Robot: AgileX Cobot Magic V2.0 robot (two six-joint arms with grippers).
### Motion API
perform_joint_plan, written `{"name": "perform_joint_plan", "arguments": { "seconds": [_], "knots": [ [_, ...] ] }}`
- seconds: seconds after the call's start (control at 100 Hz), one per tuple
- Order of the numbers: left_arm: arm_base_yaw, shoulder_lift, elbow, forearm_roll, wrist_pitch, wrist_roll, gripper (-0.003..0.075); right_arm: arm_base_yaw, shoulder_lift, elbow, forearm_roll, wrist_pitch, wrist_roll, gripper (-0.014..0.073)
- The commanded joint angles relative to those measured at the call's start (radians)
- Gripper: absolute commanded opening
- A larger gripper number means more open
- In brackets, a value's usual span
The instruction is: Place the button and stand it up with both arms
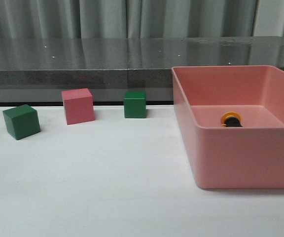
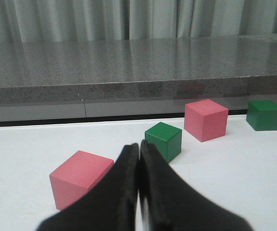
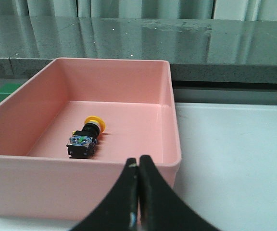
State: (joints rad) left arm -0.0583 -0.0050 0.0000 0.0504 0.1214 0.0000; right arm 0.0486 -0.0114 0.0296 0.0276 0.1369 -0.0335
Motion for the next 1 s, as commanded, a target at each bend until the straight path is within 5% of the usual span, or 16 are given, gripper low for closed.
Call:
{"name": "perform_joint_plan", "arguments": {
  "seconds": [0.0, 0.38, 0.58, 0.76, 0.99],
  "knots": [
    [-0.002, -0.03, 0.046, -0.002, -0.085, -0.009, -0.002, -0.004, -0.021, -0.017, -0.006, -0.083, 0.003, -0.0062],
    [-0.002, -0.03, 0.046, -0.002, -0.085, -0.009, -0.002, -0.004, -0.021, -0.017, -0.006, -0.084, 0.003, -0.0062],
    [-0.002, -0.03, 0.046, -0.002, -0.085, -0.009, -0.002, -0.004, -0.02, -0.039, -0.001, -0.291, 0.006, -0.0062],
    [-0.002, -0.03, 0.046, -0.002, -0.085, -0.009, -0.002, 0.014, 0.051, -0.214, 0.001, -0.112, 0.155, -0.0062],
    [-0.002, -0.03, 0.046, -0.002, -0.085, -0.009, -0.002, 0.079, 0.323, -0.504, 0.03, 0.025, 0.16, -0.0062]
  ]
}}
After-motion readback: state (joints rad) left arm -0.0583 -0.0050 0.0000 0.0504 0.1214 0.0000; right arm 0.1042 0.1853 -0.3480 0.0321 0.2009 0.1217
